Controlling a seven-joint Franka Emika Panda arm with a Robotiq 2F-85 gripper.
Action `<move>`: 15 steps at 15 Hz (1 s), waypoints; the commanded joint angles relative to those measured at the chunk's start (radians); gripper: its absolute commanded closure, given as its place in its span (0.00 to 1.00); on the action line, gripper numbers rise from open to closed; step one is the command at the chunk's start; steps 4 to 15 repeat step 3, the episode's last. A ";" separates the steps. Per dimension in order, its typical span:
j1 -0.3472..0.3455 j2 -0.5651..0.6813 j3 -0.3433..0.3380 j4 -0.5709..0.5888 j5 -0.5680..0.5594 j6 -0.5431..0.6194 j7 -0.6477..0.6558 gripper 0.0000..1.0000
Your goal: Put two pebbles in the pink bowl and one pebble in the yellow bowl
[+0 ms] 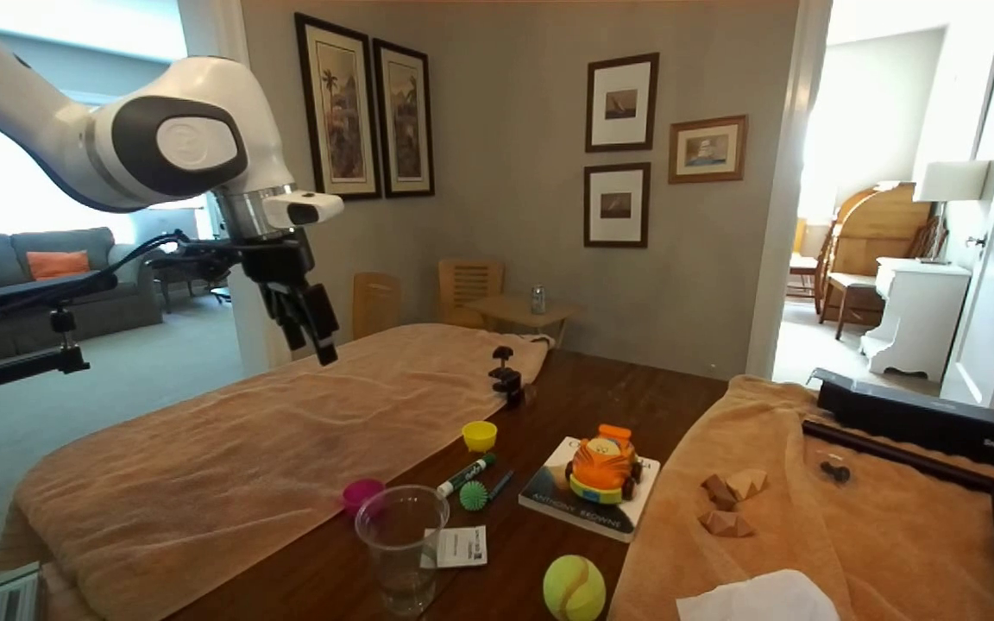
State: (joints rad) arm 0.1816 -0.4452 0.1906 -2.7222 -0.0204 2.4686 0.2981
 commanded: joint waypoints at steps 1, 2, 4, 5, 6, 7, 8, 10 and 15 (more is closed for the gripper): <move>-0.014 -0.001 0.015 0.001 0.011 -0.003 -0.009 0.00; -0.014 -0.001 0.015 0.001 0.011 -0.003 -0.009 0.00; -0.014 -0.001 0.015 0.001 0.011 -0.003 -0.009 0.00; -0.014 -0.001 0.015 0.001 0.011 -0.003 -0.009 0.00; -0.014 -0.001 0.015 0.001 0.011 -0.003 -0.009 0.00; -0.014 -0.001 0.015 0.001 0.011 -0.003 -0.009 0.00; -0.014 -0.001 0.015 0.001 0.011 -0.003 -0.009 0.00; -0.014 -0.001 0.015 0.001 0.011 -0.003 -0.009 0.00; -0.014 -0.001 0.015 0.001 0.011 -0.003 -0.009 0.00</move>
